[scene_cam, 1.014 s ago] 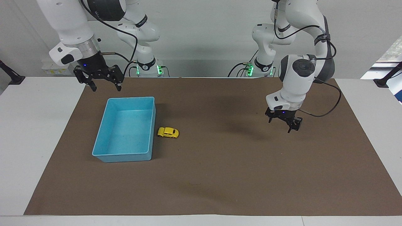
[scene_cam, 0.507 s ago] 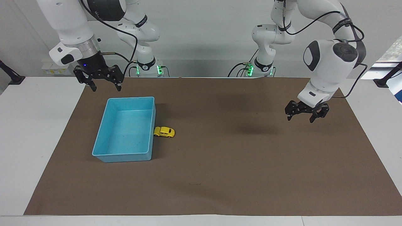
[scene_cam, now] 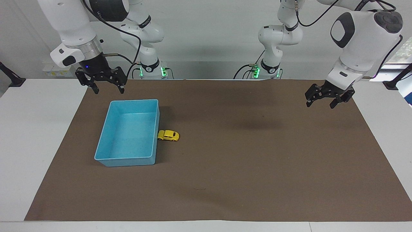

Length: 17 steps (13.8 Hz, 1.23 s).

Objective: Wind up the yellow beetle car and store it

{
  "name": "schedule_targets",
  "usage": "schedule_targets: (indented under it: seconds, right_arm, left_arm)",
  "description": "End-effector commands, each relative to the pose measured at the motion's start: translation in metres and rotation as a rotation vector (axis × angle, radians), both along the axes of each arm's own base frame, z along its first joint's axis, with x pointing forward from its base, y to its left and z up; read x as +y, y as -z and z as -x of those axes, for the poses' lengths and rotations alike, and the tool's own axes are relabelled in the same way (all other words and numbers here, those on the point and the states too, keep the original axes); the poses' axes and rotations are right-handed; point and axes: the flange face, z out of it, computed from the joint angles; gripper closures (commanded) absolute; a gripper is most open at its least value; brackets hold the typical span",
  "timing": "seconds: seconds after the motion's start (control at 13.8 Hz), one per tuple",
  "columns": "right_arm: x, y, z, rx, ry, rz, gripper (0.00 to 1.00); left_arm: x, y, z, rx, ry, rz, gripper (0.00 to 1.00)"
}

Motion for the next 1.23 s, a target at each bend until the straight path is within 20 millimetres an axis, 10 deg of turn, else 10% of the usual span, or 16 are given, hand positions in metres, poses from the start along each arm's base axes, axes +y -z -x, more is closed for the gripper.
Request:
schedule_targets:
  seconds: [0.0, 0.43, 0.87, 1.16]
  right_arm:
    - [0.000, -0.004, 0.002, 0.002, 0.017, -0.013, 0.00]
    - [0.011, -0.002, 0.010, 0.021, -0.055, -0.010, 0.00]
    - [0.053, 0.006, 0.023, 0.004, -0.588, 0.008, 0.00]
    - [0.098, 0.046, 0.019, -0.030, -0.927, 0.027, 0.00]
  left_arm:
    - [0.003, -0.020, 0.011, 0.015, -0.014, -0.011, 0.00]
    - [-0.001, -0.016, 0.023, 0.060, -0.002, -0.013, 0.00]
    - [0.015, -0.017, 0.024, 0.073, -0.027, -0.015, 0.00]
    - [0.015, -0.018, 0.024, 0.068, -0.029, -0.013, 0.00]
